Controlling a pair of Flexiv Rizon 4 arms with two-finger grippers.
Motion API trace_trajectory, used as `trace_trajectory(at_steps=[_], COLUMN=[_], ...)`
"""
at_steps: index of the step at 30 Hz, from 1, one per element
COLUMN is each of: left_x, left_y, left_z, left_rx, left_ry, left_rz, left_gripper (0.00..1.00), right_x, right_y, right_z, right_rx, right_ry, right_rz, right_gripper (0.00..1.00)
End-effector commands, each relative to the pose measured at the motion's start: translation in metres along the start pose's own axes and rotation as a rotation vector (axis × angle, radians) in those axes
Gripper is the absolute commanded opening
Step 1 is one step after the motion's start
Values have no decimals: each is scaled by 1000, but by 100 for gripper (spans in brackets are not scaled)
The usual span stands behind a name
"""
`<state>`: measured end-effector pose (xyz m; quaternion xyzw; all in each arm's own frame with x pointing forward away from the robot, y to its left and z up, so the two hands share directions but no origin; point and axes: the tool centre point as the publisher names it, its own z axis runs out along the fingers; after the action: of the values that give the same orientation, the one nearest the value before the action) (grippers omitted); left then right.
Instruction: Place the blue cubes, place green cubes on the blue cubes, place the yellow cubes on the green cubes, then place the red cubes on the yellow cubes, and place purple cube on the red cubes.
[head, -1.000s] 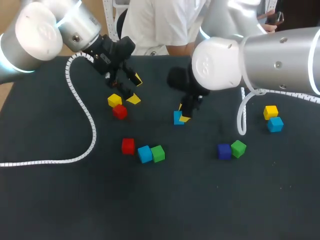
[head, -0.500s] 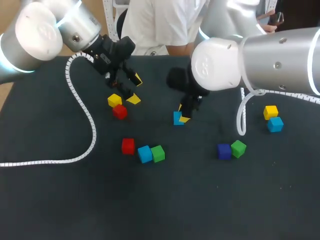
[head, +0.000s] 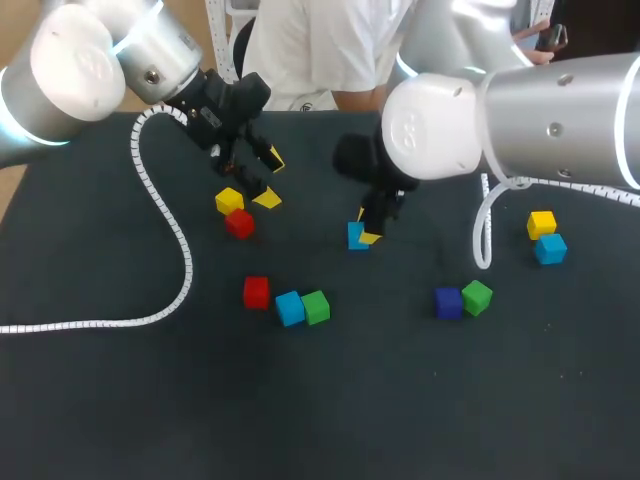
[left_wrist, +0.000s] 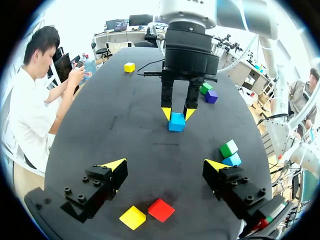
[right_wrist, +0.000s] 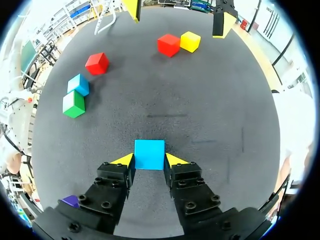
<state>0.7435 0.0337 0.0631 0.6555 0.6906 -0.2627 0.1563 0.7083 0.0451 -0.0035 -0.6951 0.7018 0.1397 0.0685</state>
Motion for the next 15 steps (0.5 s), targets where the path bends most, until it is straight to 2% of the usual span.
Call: trace_trajectory(at_steps=[1,15], left_x=[0,0], left_y=[3,3], left_z=[0,0], left_rx=[7,7], left_ry=[2,2], left_rz=[2,2], left_gripper=[100,100], right_x=[1,0], right_y=[4,4], right_z=[-4,3], right_rx=[9,-2], right_ry=[-3,3], right_rz=[0,-1], right_gripper=[0,0])
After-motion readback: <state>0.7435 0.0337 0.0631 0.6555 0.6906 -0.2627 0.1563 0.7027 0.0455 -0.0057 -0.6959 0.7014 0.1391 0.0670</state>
